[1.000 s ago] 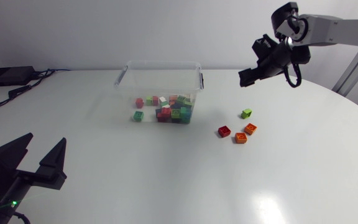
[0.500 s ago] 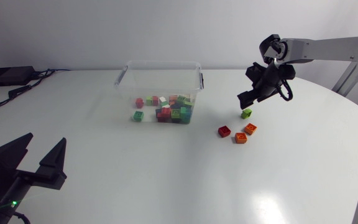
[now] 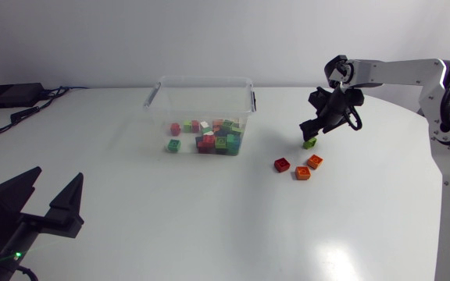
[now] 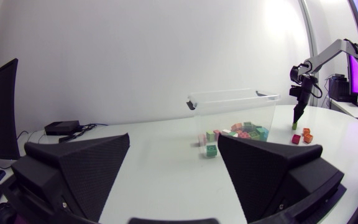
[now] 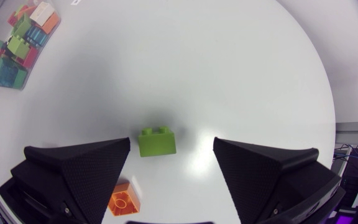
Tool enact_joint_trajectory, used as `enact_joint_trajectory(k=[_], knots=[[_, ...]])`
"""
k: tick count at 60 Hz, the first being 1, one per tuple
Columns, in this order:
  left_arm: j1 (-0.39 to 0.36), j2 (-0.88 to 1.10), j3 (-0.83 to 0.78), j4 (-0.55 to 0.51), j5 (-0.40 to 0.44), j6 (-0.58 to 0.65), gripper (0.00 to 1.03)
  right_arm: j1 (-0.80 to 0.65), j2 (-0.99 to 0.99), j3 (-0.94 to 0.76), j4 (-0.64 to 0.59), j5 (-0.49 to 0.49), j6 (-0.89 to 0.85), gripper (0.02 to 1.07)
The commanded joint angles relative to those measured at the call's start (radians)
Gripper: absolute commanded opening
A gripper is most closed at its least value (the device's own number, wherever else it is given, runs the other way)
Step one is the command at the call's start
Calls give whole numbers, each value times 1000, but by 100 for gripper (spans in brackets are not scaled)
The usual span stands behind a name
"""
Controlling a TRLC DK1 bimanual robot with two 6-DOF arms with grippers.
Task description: Place the duplo bricks in the container
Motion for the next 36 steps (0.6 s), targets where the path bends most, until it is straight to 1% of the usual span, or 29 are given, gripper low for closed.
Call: enact_joint_trajectory(k=[1,13,17,26,30,35,36], knots=[[9,-8,-19,13,8,9,99,8,37,20,-17,1,-20,92],[9,-8,-19,13,8,9,99,23,53,3,-17,5,-22,91],[9,-8,-19,13,8,9,99,25,61,2,-13,5,-22,87],[9,-8,-19,13,8,9,99,26,78,0,-6,9,-22,87],[9,-8,-19,13,8,9,99,26,83,0,-2,9,-22,78],[9,-8,-19,13,8,9,99,29,87,2,0,13,-23,77],[9,-8,-19,13,8,9,99,29,89,2,0,15,-26,75]])
